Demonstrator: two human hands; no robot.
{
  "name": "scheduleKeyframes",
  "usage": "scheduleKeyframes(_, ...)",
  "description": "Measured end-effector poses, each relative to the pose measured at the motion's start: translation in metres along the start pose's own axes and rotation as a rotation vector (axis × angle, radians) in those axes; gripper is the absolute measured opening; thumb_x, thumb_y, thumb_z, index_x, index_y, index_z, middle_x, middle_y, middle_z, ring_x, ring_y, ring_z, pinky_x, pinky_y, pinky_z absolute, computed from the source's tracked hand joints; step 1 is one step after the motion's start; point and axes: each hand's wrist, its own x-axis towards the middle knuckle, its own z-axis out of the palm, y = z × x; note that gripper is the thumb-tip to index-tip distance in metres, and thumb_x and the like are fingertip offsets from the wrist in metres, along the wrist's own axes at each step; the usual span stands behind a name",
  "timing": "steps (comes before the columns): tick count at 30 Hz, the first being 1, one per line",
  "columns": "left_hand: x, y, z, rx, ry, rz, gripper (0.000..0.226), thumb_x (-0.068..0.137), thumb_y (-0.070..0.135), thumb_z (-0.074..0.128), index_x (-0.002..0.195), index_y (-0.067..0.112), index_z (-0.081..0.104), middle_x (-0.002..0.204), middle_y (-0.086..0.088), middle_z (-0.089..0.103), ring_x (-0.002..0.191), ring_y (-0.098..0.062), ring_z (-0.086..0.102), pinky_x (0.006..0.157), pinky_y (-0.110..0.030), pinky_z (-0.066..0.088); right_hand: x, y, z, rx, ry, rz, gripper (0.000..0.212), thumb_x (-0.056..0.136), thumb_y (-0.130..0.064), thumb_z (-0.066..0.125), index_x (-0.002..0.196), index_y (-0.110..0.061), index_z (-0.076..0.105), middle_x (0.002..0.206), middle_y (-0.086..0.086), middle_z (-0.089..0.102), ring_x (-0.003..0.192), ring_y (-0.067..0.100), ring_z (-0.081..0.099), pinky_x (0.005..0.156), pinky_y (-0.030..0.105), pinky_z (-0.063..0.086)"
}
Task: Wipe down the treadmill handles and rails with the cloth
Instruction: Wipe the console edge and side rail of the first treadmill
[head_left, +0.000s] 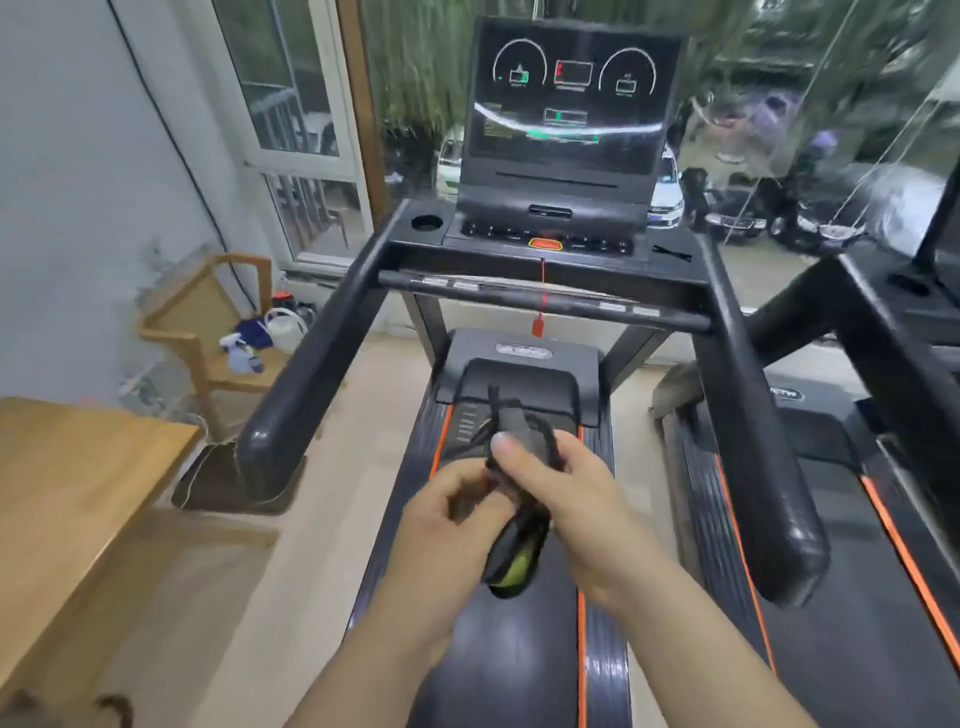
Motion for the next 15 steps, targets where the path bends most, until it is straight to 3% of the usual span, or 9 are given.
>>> scheduleKeyframes(3, 0.045, 0.017, 0.019, 0.075, -0.009, 0.004, 0.027, 0.076, 0.018, 0.084, 0.097, 0.028, 0.069, 0.089, 0.001, 0.075, 0.084, -0.016, 0.071, 0.075, -0.028, 0.057, 0.033, -0.017, -0.007, -0.046, 0.085, -0.078, 0.03, 0.081, -0.025, 0.086, 0.101, -0.011, 0.069, 0.092, 0.014, 0.075, 0.084, 0.021, 0.073, 0.076, 0.034, 0.056)
scheduleKeyframes(6, 0.097, 0.023, 0.04, 0.166, -0.031, 0.036, 0.033, 0.07, 0.036, 0.085, 0.095, 0.026, 0.066, 0.092, 0.001, 0.071, 0.082, -0.01, 0.065, 0.078, -0.026, 0.053, 0.078, -0.025, -0.023, -0.034, 0.255, -0.082, 0.036, 0.078, -0.044, 0.074, 0.091, -0.013, 0.065, 0.089, 0.02, 0.068, 0.084, 0.023, 0.065, 0.081, 0.042, 0.05)
scheduleKeyframes(8, 0.136, 0.026, 0.053, 0.194, -0.074, 0.041, 0.025, 0.078, 0.038, 0.082, 0.088, 0.023, 0.065, 0.09, -0.002, 0.069, 0.082, -0.012, 0.063, 0.081, -0.032, 0.05, 0.113, -0.036, -0.038, 0.083, 0.308, -0.027, 0.042, 0.082, -0.049, 0.072, 0.091, -0.009, 0.062, 0.089, 0.021, 0.065, 0.085, 0.025, 0.064, 0.082, 0.042, 0.049)
scheduleKeyframes(10, 0.176, 0.029, 0.063, 0.176, -0.1, 0.014, 0.02, 0.089, 0.034, 0.077, 0.084, 0.02, 0.064, 0.084, 0.0, 0.068, 0.081, -0.014, 0.062, 0.079, -0.034, 0.048, 0.149, -0.049, -0.054, 0.247, 0.295, 0.002, 0.031, 0.098, -0.037, 0.065, 0.099, -0.007, 0.068, 0.095, 0.015, 0.074, 0.088, 0.027, 0.072, 0.084, 0.039, 0.054)
scheduleKeyframes(13, 0.241, 0.043, 0.075, -0.006, -0.052, -0.093, 0.025, 0.093, 0.042, 0.069, 0.089, 0.017, 0.069, 0.099, -0.009, 0.076, 0.098, -0.033, 0.071, 0.094, -0.051, 0.053, 0.21, -0.081, -0.076, 0.364, 0.268, 0.035, 0.032, 0.106, -0.034, 0.053, 0.116, -0.011, 0.071, 0.109, 0.017, 0.077, 0.102, 0.031, 0.074, 0.095, 0.047, 0.057)
scheduleKeyframes(15, 0.282, 0.056, 0.079, -0.172, 0.056, -0.159, 0.022, 0.104, 0.029, 0.06, 0.098, 0.01, 0.069, 0.107, -0.018, 0.077, 0.101, -0.034, 0.073, 0.097, -0.053, 0.053, 0.253, -0.101, -0.087, 0.406, 0.278, 0.029, 0.029, 0.106, -0.036, 0.052, 0.115, -0.016, 0.07, 0.108, 0.011, 0.078, 0.098, 0.024, 0.076, 0.085, 0.041, 0.059)
